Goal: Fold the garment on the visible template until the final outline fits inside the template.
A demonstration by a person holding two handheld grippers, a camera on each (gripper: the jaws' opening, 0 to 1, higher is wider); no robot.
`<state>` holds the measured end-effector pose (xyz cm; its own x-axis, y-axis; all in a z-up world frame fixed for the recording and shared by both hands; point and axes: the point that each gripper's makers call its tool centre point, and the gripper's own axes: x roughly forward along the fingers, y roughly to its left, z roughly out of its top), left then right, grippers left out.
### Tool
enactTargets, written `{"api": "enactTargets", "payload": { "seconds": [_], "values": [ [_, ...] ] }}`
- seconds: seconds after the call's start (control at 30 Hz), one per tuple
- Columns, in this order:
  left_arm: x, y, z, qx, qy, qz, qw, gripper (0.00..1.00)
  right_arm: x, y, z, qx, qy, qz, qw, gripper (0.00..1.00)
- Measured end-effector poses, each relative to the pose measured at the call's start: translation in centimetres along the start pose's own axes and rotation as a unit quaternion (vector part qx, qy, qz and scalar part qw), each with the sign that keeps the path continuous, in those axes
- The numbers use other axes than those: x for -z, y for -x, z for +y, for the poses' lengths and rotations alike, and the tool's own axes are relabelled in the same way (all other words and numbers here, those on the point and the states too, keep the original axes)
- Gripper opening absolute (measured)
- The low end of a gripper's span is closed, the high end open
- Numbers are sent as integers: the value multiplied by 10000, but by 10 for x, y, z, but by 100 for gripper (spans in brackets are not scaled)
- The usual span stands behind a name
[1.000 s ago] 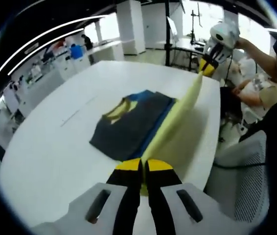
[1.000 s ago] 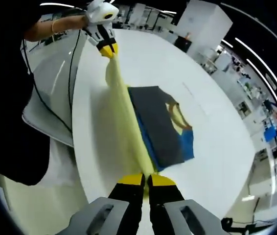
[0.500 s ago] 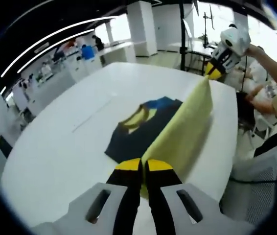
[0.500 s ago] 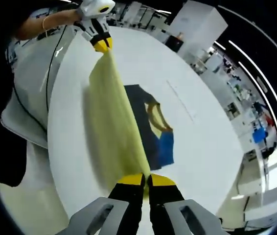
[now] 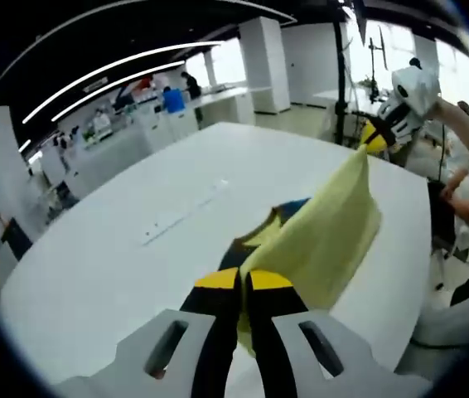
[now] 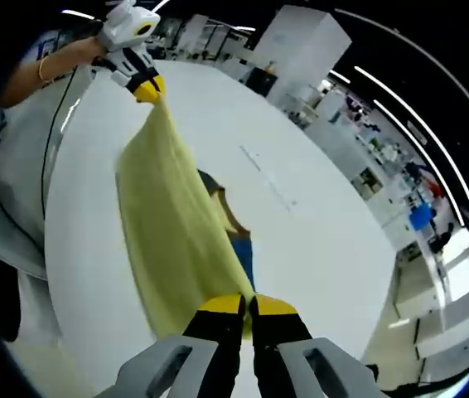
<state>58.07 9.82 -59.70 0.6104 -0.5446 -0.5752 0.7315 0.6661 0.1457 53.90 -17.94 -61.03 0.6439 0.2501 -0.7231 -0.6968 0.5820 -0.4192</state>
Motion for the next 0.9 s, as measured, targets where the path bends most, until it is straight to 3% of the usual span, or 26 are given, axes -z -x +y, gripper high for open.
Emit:
{"api": "enactTargets", "payload": {
  "seconds": [0.2,0.4,0.47,0.57,0.7,0.9],
  "values": [
    [-5,-11,13,-250,-200,-24,9995,0,-13,-9,-18,272,104,-176,9994,0],
    [-9,-28,21,-314,-223,-131,9992,0,-4,-32,-29,429,152,99,9989,0],
    [-5,-37,24,-304,-297,-54,9991,0,-3,-40,-32,459,112,94,9988,0],
    [3,-48,28,-172,-60,13,9998,0,3,-53,-33,436,32,160,9989,0],
    [22,-66,36,-189,-100,274,9994,0,6,-73,-28,240,-177,71,9995,0],
    [37,-95,44,-169,-124,299,9993,1,18,-103,-29,92,-239,292,9992,0]
  ]
}}
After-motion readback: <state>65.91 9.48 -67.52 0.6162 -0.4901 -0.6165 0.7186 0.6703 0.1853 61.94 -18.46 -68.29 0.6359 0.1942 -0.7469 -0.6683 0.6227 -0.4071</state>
